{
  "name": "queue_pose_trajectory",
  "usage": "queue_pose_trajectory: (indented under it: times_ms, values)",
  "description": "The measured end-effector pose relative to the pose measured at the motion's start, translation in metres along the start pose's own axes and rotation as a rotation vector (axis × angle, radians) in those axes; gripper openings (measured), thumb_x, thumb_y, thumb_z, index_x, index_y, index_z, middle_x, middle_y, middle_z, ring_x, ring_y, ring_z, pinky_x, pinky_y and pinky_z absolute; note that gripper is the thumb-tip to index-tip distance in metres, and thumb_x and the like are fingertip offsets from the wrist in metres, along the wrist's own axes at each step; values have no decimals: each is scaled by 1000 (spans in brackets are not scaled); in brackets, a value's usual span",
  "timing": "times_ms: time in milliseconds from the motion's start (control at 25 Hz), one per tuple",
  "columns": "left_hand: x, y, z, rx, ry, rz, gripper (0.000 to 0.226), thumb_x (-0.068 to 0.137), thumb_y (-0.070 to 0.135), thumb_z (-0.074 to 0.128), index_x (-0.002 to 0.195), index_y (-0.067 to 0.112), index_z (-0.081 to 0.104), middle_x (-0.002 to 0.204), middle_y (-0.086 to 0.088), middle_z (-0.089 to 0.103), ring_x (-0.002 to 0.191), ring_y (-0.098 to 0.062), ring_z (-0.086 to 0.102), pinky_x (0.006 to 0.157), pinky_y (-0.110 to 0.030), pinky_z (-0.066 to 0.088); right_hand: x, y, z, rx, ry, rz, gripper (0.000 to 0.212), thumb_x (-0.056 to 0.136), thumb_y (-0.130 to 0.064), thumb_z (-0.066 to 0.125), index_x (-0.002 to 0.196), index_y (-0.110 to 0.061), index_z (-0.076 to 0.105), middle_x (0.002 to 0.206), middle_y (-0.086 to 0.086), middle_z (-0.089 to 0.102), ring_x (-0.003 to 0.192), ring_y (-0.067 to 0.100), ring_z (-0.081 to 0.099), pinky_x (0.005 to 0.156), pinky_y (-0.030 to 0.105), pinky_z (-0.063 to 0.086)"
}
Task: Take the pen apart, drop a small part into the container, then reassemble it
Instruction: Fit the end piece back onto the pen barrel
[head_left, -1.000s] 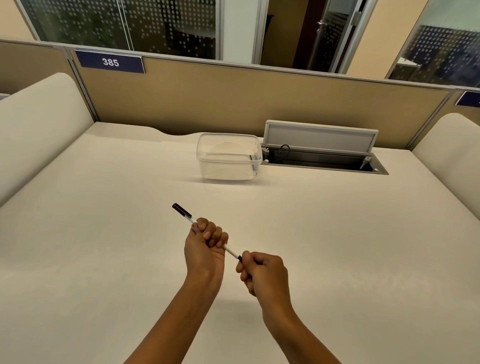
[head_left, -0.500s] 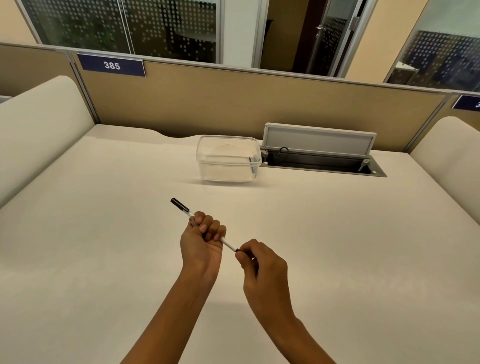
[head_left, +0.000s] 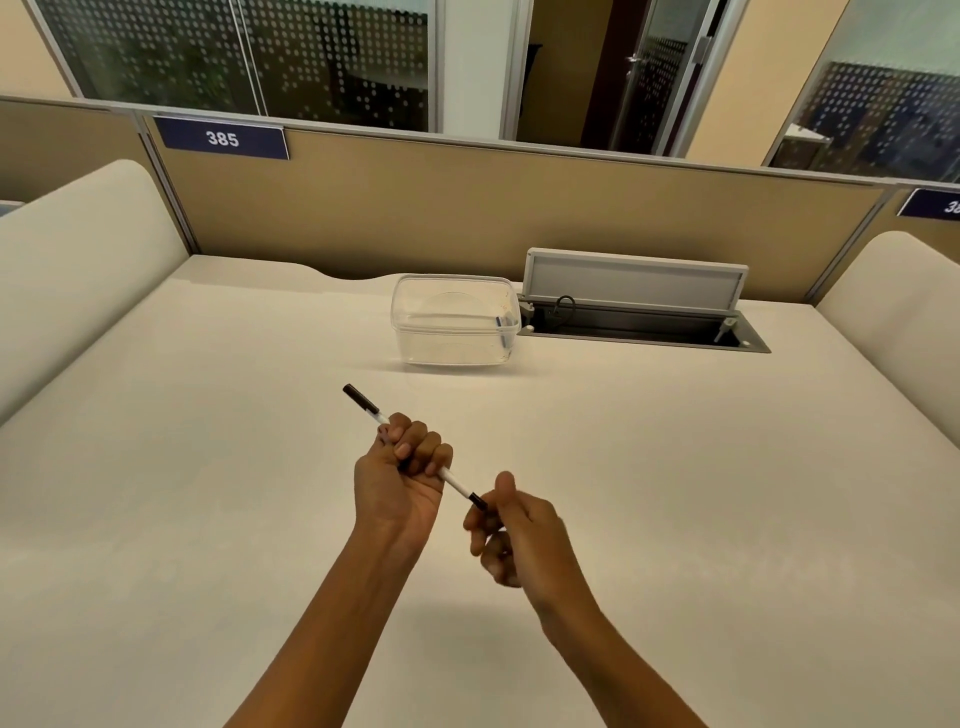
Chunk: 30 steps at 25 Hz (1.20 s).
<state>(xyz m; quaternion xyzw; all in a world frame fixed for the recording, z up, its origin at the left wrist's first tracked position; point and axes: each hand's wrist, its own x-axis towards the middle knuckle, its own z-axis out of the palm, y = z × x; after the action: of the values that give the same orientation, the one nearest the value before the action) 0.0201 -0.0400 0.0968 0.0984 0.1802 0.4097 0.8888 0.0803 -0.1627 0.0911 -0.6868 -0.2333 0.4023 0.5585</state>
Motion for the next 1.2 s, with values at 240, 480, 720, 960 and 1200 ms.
queue_pose_trajectory:
  times_ms: [240,480,720,960,1200]
  values:
    - [1,0,5,3,4,8,40,91,-1,22,58,16,37,43,6,33,36,-8,27,38,-18,26,-4,10,4,-524,241,-580,21,96,-21,47,79,-14,59,64,-6,57,55,7,49,53,11,38]
    - [0,-2,6,76,-49,33,41,97,7,24,58,16,37,44,7,33,38,-7,26,40,-18,29,1,-9,3,472,-108,220,40,100,-28,38,66,-12,55,49,-5,43,37,6,29,38,16,28]
    - [3,0,4,110,-17,78,38,94,1,20,61,16,34,43,7,34,37,-7,27,40,-18,28,1,7,0,-445,199,-412,32,93,-37,42,84,-14,62,64,-5,59,50,9,50,47,14,39]
    - [7,-3,2,33,44,17,40,92,0,19,60,16,36,42,6,34,35,-8,26,37,-18,27,3,9,2,-454,127,-436,28,97,-23,48,72,-14,58,57,-7,50,47,7,43,47,21,39]
    - [3,-8,1,112,18,10,40,91,-1,21,58,17,36,43,7,33,37,-8,25,38,-18,26,3,1,5,484,-115,269,45,99,-34,38,62,-14,53,49,-4,44,36,9,32,39,19,28]
